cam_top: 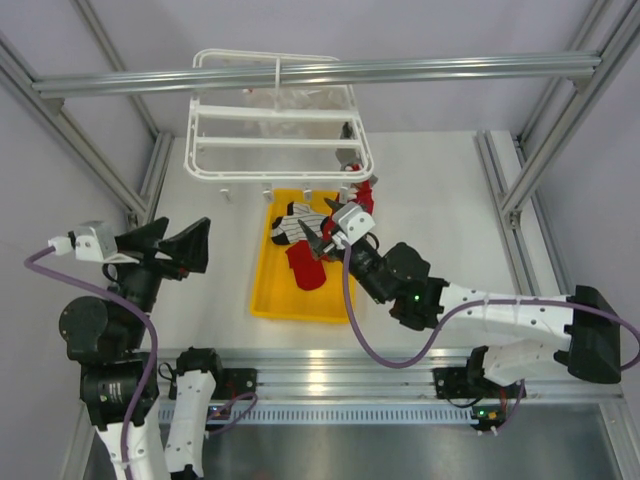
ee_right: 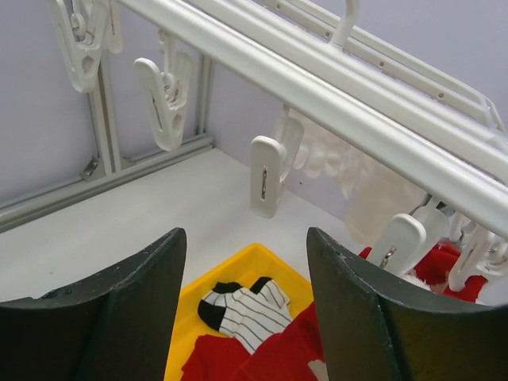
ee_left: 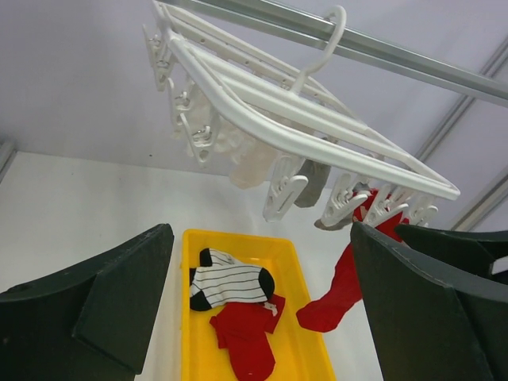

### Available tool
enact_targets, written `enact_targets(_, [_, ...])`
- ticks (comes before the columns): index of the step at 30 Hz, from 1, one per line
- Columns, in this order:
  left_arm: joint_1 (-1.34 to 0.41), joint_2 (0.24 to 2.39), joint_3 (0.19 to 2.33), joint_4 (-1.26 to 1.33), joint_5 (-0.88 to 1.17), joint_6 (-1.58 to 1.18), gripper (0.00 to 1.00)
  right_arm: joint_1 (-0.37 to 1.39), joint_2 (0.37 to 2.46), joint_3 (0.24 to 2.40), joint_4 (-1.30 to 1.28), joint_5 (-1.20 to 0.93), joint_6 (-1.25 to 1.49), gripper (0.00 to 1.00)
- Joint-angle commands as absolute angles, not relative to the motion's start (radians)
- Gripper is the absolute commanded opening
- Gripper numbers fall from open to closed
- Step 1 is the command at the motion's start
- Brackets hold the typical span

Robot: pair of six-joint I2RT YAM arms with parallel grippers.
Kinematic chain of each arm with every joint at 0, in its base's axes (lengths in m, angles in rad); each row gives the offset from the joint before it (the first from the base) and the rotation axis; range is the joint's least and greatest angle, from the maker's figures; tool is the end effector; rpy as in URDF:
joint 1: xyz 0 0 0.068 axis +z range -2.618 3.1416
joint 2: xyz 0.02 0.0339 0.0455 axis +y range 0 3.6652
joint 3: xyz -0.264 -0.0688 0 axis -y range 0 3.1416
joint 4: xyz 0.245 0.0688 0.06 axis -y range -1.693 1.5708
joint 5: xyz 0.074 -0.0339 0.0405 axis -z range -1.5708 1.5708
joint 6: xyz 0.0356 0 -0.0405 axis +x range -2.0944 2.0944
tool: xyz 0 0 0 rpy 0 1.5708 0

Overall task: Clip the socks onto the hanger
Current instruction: Open the clamp at the hanger.

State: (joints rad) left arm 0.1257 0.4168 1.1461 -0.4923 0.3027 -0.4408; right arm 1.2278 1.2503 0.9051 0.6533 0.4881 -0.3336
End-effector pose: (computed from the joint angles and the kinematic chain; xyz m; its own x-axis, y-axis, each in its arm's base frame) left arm 0.0274 -0.0072 0.4537 0.1391 -0.3929 -0.9090 0.2512 0.9019 -0.3514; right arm 0.1126 0.2658 0.3696 0.3195 0.0348 -0.9469 -0.6105 0.7718 -0.1777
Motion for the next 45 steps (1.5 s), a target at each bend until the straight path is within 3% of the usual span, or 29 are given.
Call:
enact_targets(1, [0.133, 0.405, 1.147, -0.417, 0.406, -0.416, 0.98, 1.247, 1.262, 0.965, 0.807, 0.492, -0.371, 0.62])
enact_targets(20, [0.133, 0.414, 1.17, -0.407, 0.633, -0.426, 0.98, 1.172, 1.35, 1.031, 0.781, 0.497, -0.334, 0.54])
enact_targets(23, [0.133, 0.443, 1.184, -0.403, 0.783, -0.426, 0.94, 1.167, 1.332, 1.009, 0.778, 0.463, -0.34, 0.42])
enact_targets(24, [0.135, 0.451, 1.184, -0.403, 0.807, -0.428, 0.92, 1.166, 1.328, 1.005, 0.778, 0.454, -0.344, 0.34])
enact_targets(30, [0.135, 0.494, 1.181, -0.381, 0.844, -0.443, 0.9, 1.166, 1.284, 0.982, 0.764, 0.399, -0.356, 0.11])
enact_targets(36, [0.135, 0.563, 1.196, -0.345, 0.871, -0.456, 0.87, 1.166, 1.236, 0.977, 0.68, 0.272, -0.348, 0.0])
enact_targets(45, [0.135, 0.663, 1.249, -0.258, 0.982, -0.506, 0.79, 1.152, 1.218, 1.023, 0.522, 0.163, -0.311, 0.0])
